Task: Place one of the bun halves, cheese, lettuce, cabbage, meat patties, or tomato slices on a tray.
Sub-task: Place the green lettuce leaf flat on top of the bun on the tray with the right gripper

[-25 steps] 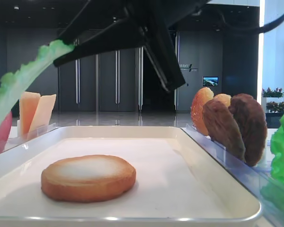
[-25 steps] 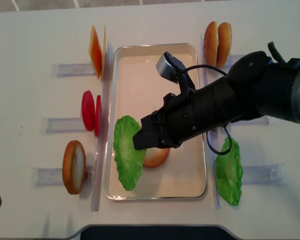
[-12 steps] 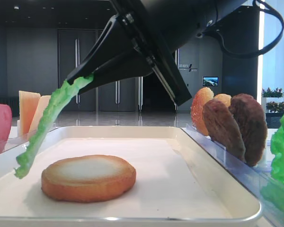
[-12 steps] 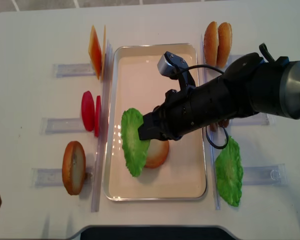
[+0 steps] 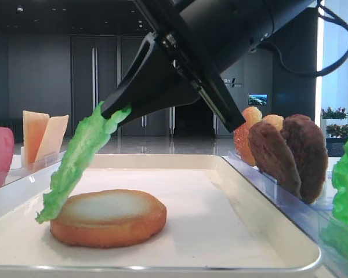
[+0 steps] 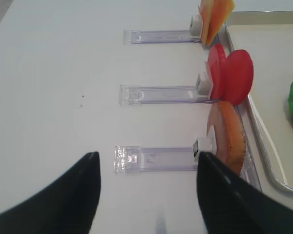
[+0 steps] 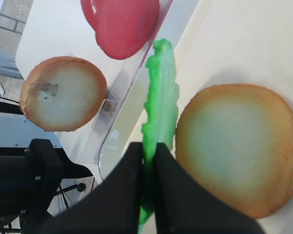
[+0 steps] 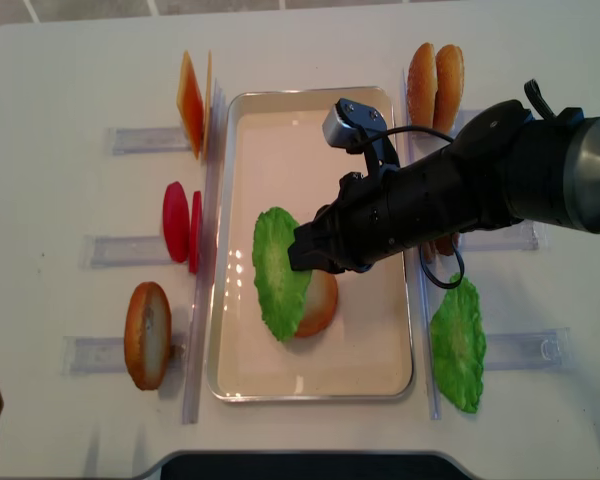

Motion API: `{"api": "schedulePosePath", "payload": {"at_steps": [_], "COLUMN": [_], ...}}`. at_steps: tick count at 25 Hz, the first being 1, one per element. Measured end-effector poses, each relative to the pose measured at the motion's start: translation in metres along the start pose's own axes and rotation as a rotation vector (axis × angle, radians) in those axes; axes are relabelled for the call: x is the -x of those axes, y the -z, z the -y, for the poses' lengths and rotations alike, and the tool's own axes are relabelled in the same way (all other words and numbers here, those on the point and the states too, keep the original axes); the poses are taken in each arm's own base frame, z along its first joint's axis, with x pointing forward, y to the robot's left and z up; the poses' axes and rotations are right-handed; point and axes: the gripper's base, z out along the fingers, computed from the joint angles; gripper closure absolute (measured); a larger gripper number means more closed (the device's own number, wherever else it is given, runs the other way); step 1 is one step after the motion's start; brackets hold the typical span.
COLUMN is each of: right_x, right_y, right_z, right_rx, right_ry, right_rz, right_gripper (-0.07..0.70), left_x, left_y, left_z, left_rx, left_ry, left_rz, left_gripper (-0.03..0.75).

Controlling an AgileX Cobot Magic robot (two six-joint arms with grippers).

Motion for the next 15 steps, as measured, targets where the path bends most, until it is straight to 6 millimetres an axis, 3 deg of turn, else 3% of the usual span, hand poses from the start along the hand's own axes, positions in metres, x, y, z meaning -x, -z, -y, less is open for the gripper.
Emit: {"api": "schedulePosePath", "payload": {"at_steps": [15], "right_x": [-0.0023], "right_y": [0.0003], "right_z": [0.0067], "right_rx": [-0.074], "right_ry": [0.016], "right_rz": [-0.026], "right_gripper": [0.578], "left_x": [0.0], "left_y": [0.0], "left_z": [0.0], "left_rx": [0.0], "left_ry": [0.0], "left_rz": [0.0], "left_gripper": [0.244]}}
